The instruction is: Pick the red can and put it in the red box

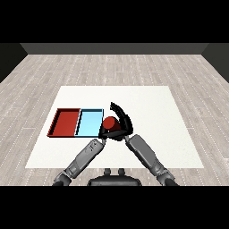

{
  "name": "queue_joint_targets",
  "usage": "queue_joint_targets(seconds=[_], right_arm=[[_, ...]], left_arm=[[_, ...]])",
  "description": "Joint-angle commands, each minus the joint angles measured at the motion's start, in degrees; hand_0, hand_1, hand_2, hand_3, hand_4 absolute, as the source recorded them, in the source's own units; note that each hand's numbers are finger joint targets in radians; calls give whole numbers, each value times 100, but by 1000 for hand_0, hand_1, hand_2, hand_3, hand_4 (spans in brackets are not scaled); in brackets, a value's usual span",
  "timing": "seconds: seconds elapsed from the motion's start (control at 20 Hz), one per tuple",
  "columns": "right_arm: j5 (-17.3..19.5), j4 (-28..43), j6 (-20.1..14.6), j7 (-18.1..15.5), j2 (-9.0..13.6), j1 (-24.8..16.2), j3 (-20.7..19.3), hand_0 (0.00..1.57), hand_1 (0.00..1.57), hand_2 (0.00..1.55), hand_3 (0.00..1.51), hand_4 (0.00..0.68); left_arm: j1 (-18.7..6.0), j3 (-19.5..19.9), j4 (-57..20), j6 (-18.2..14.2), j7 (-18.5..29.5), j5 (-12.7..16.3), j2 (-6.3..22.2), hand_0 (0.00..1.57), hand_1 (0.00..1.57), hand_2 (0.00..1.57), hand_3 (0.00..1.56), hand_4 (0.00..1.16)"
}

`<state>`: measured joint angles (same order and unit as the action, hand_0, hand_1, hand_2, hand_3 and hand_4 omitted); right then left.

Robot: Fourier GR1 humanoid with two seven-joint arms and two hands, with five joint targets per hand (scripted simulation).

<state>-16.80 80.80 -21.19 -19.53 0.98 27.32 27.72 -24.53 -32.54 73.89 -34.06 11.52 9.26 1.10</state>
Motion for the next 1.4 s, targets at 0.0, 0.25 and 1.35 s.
queue_joint_targets(seconds=[0.0, 0.25, 1.35], right_arm=[[225, 302, 270, 236, 177, -83, -330, 0, 0, 0, 0, 0], [716, 924, -270, 482, 84, -406, -288, 0, 0, 0, 0, 0], [-156, 1794, 1121, 71, 1428, -2349, -2481, 0, 0, 0, 0, 0]], left_arm=[[-106, 147, -335, 111, 188, 169, -104, 1571, 1571, 1571, 1482, 1152], [275, 164, -194, 224, 338, -63, -108, 1571, 1571, 1571, 1478, 1144], [649, 1278, 1469, 460, -1140, -827, 1571, 1571, 1571, 1552, 1437, 1115]])
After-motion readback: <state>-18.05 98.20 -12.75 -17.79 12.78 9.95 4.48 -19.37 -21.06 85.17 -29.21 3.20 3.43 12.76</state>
